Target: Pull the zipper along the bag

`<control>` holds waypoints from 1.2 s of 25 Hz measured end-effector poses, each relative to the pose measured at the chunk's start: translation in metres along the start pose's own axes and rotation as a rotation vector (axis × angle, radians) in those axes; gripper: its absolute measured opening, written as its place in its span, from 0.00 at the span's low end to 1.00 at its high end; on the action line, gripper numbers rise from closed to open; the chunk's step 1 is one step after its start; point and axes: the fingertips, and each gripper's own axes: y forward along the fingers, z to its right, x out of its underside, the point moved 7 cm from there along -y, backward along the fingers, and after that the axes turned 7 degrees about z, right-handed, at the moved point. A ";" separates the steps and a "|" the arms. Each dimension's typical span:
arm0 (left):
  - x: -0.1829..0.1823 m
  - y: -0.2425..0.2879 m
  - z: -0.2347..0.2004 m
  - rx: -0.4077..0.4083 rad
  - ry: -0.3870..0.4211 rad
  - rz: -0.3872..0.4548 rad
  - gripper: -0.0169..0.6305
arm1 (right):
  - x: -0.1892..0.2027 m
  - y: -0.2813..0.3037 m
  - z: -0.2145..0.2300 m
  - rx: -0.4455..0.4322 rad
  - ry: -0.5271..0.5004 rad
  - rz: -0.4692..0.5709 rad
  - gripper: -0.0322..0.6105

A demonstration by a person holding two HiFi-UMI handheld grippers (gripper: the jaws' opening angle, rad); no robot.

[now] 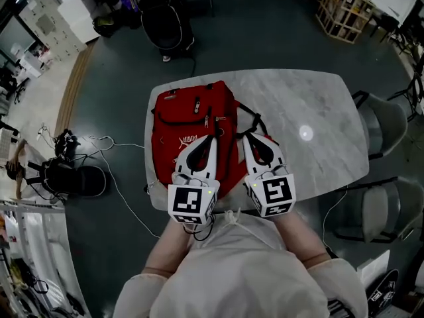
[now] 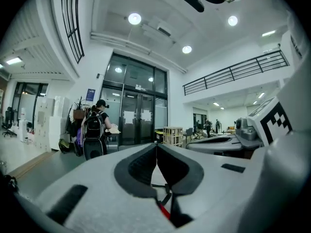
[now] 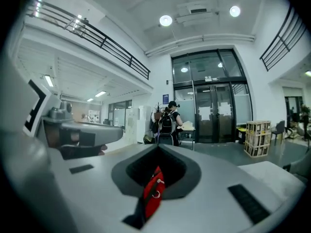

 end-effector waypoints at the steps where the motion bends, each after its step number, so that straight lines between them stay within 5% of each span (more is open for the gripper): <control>1: -0.002 0.000 -0.001 -0.002 0.001 0.007 0.06 | -0.002 0.000 0.000 -0.001 0.003 0.004 0.09; 30: 0.016 0.008 -0.009 0.004 -0.031 -0.054 0.06 | 0.006 0.018 -0.006 -0.051 -0.011 -0.041 0.09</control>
